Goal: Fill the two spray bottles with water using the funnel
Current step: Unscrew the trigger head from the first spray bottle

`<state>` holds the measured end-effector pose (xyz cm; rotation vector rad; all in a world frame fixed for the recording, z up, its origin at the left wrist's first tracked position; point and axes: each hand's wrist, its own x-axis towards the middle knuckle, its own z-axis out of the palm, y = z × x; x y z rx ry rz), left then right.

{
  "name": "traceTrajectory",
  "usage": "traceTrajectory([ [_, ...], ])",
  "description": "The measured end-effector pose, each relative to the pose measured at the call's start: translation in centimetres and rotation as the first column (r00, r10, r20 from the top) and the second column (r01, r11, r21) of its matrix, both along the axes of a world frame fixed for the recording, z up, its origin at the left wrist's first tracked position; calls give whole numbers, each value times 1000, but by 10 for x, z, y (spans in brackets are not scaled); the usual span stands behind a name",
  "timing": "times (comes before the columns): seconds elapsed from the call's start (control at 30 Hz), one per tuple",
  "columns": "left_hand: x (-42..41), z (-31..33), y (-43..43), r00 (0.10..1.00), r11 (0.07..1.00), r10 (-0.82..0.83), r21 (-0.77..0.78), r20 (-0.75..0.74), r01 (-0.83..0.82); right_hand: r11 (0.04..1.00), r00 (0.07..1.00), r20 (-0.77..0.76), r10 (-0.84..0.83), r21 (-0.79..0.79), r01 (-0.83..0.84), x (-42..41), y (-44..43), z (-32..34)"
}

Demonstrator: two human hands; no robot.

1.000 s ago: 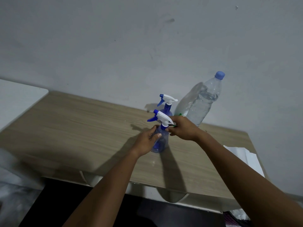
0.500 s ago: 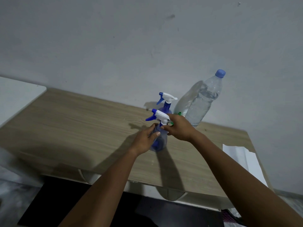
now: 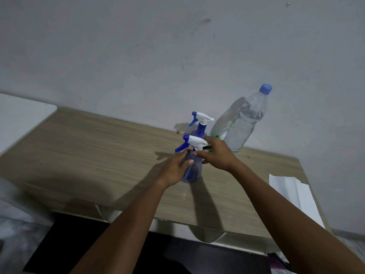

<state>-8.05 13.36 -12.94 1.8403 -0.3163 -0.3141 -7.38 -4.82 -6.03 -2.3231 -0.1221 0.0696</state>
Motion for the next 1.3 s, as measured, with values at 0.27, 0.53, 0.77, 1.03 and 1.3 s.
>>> traceTrajectory([
  [0.27, -1, 4, 2, 999, 999, 15, 39, 29, -16, 998, 998, -2, 55, 39, -55, 4, -4, 22],
  [0.53, -1, 14, 2, 998, 997, 42, 66, 42, -45, 939, 979, 193, -66, 345, -5, 2, -9, 97],
  [0.77, 6, 18, -10, 989, 994, 85, 60, 120, -92, 915, 900, 392, -192, 403, 19, 10, -22, 146],
  [1.03, 6, 16, 2, 994, 995, 91, 35, 62, -94, 961, 958, 82, -273, -8, 275, 28, -44, -14],
  [1.3, 17, 11, 16, 999, 999, 13, 49, 50, -16, 973, 975, -64, -214, -102, 207, 45, -20, -101],
])
